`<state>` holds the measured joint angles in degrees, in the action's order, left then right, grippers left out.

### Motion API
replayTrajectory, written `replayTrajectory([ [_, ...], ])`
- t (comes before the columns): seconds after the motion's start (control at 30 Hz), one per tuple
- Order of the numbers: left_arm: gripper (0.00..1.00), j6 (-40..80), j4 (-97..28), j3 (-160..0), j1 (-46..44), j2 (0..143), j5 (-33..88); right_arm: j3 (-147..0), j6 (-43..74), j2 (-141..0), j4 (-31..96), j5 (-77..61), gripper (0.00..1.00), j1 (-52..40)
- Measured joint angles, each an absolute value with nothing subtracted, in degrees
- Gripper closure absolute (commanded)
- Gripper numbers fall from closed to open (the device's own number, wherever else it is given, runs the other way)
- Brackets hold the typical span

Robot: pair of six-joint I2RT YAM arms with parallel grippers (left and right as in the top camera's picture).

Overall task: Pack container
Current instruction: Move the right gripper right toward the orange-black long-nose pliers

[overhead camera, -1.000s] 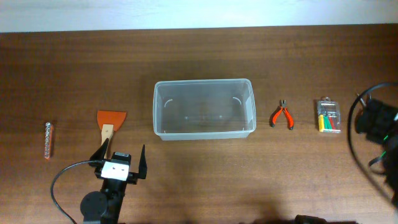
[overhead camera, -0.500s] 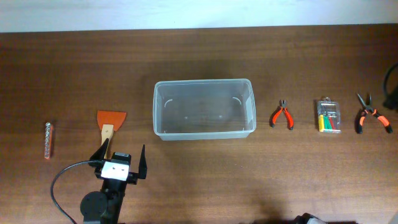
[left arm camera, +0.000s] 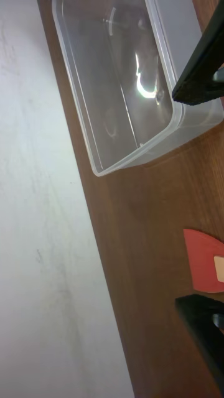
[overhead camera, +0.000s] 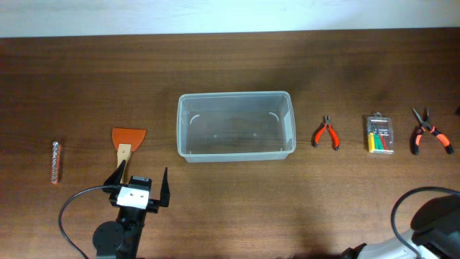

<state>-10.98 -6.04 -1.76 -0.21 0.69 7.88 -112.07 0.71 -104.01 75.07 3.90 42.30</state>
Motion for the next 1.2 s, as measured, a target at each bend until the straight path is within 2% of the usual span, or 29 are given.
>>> replayTrajectory([
  [0.4,0.01,-10.96,-6.04,-1.76,-0.21,0.69,7.88,-112.07,-13.65,-107.04,72.05,3.01,0.02,41.15],
  [0.8,0.01,-10.96,-6.04,-1.76,-0.21,0.69,7.88,-112.07,-15.16,-113.62,72.66,2.83,0.01,37.6],
  [1.2,0.01,-10.96,-6.04,-1.76,-0.21,0.69,7.88,-112.07,-11.16,-115.72,73.19,2.63,0.01,37.71],
])
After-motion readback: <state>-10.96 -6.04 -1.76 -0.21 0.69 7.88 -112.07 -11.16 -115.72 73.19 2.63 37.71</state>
